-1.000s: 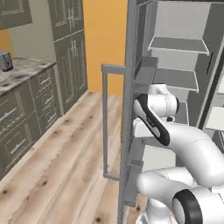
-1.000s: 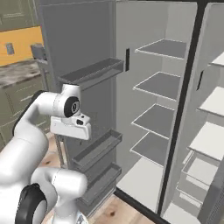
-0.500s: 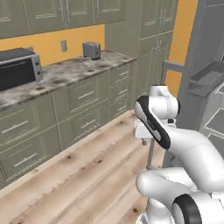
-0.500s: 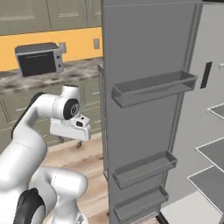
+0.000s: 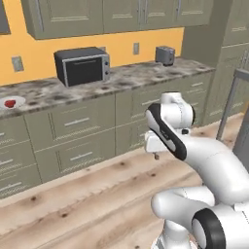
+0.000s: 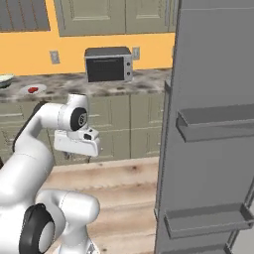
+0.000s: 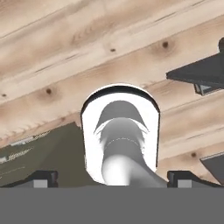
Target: Place one of the steaks on the plate and the other in the bowl. Then place the bowl in the fridge.
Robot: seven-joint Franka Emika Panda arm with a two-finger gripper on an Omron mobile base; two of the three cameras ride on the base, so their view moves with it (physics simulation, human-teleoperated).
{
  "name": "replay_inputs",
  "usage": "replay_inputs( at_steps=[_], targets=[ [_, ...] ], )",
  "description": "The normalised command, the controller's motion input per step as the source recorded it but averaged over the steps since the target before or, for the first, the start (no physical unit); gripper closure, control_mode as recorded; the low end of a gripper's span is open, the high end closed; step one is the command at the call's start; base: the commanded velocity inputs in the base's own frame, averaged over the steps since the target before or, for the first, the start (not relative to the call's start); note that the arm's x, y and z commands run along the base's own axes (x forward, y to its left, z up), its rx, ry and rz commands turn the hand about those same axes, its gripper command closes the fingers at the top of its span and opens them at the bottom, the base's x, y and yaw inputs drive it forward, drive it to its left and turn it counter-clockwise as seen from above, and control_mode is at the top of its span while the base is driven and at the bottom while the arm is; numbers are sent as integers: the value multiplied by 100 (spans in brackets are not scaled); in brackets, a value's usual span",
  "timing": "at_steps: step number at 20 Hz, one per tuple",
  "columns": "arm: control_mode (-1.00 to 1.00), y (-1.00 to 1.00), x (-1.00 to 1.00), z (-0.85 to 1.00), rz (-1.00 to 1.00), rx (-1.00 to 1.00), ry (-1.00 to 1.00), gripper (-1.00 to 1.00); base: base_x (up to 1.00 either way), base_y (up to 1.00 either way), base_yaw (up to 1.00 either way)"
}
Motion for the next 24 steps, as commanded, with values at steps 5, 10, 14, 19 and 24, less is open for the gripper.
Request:
replay_inputs(
  at_steps=[5, 10, 14, 19, 24],
  targets=[
    [100, 0, 0, 0, 0, 0, 0, -100, 75, 53, 35],
    [100, 0, 0, 0, 0, 0, 0, -100, 80, 65, 23],
    [100, 0, 0, 0, 0, 0, 0, -100, 75, 58, 25],
    [100, 0, 0, 0, 0, 0, 0, -100, 81, 49, 23],
    [100, 0, 0, 0, 0, 0, 0, -100, 55, 76, -5]
  ],
)
